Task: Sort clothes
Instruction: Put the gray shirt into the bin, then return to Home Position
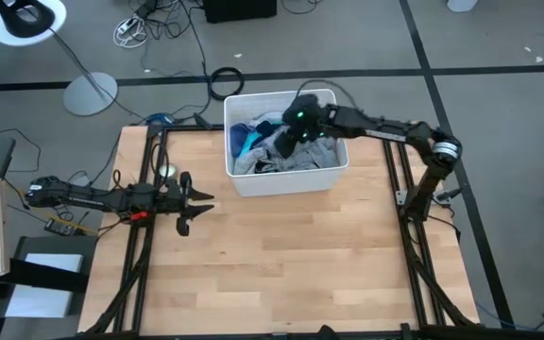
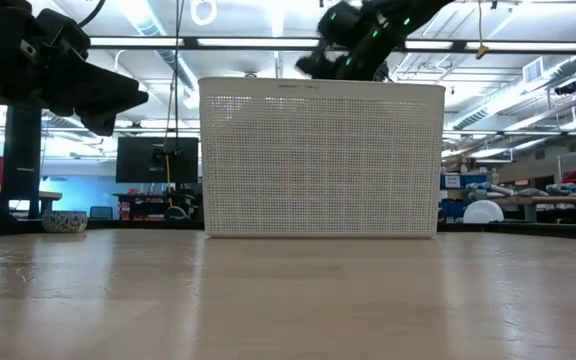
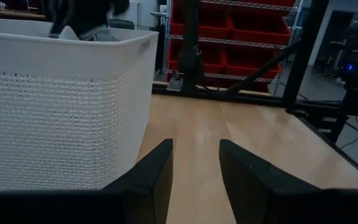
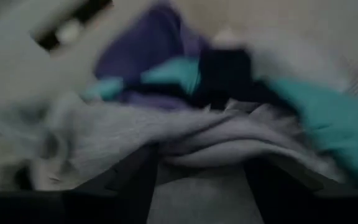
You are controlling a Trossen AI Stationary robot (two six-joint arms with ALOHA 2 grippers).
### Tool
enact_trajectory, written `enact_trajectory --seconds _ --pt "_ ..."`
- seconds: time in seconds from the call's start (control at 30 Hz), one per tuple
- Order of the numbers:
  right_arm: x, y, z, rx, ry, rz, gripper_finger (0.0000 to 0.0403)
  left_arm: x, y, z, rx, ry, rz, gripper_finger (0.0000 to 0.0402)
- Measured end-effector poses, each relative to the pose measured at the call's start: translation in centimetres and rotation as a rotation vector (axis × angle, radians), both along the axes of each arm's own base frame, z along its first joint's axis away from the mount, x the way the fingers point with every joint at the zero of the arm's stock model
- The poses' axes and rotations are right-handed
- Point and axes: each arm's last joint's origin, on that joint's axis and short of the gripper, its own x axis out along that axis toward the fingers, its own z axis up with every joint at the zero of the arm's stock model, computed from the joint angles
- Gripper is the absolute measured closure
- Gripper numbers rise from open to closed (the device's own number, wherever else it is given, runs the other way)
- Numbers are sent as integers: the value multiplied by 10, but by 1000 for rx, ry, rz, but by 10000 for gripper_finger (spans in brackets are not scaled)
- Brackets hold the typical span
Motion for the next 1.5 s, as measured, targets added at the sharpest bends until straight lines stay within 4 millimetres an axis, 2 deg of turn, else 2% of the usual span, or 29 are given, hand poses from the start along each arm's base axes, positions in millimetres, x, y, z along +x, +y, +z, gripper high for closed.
enact_trajectory --seconds 0.2,0.33,0.47,0.63,0.77,0.9,1.07,1.33,1.5 --pt "-34 10 56 -65 -150 -9 167 0 0 0 0 2 0 266" --pt "-65 27 97 -103 -275 -13 166 0 0 -1 2 6 1 266" --pt "-104 48 127 -111 -336 4 168 0 0 -1 16 12 1 266" --pt "-160 81 145 -53 -310 123 167 0 0 0 80 2 0 266" --pt "-204 111 152 -18 -291 188 168 0 -1 4 126 -35 -29 266" --pt "-235 134 150 -30 -342 287 169 -1 -1 9 146 -88 -27 266" --pt "-252 146 126 9 -361 313 169 -5 0 11 149 -109 -28 266" --pt "-236 151 59 71 -384 340 170 -17 1 10 147 -117 -26 266" --pt "-237 153 28 75 -415 360 170 -20 2 7 152 -86 -6 266"
